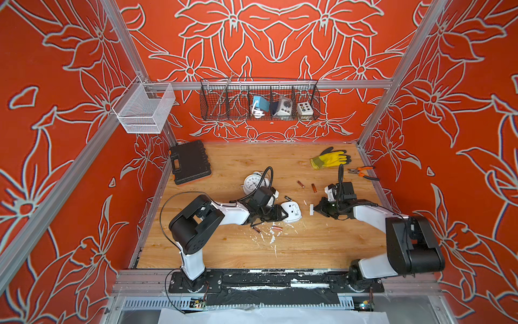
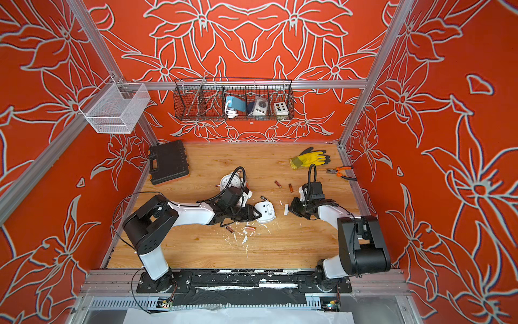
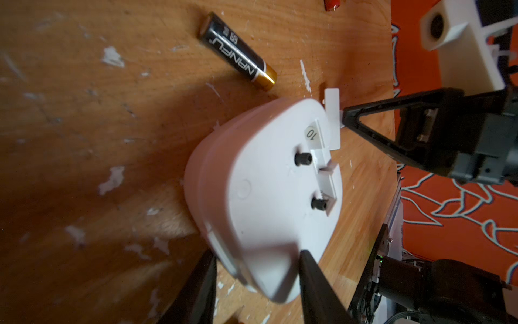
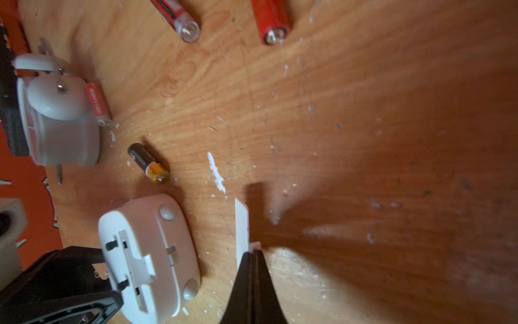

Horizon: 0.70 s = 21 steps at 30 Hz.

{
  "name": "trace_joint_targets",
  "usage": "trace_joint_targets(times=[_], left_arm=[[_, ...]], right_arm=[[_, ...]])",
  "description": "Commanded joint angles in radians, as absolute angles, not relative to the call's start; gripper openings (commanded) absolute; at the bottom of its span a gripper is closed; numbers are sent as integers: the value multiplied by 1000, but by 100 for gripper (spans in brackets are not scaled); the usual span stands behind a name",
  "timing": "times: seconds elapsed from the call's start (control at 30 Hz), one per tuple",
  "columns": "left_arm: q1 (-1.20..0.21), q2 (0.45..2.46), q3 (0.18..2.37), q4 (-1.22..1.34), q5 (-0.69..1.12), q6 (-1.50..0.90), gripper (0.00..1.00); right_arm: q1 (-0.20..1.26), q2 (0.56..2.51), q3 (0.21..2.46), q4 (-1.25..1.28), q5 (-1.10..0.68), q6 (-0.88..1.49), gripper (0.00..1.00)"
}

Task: Insert the battery into the alarm
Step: Place the cover at the center of the board, then adjust the alarm at the center of the board.

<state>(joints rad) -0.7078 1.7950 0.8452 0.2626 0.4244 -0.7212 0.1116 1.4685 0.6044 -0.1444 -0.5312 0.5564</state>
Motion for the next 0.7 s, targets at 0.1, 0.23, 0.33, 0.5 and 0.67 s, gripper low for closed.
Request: trace_joint_targets(times=[0.1,0.23,0.33,0.5,0.67], left_arm=[[-704,1786,839,172,367,-701,41],[-704,1781,846,164,373,-697,43],[-704,1767,853,153,364,-702,48],[-701,1739,859,143,347,-706,57],[-688,1691,821,169,302,-719,66]], right_arm=[[107,1434,588,-134,-489,556,5],[108,1366,596,-176,-452,528,28],[110,1325,594,-184,-437,502,36],[132,1320,616,-187,-475,496,40],[188,1358,630,-172,-475,499,38]])
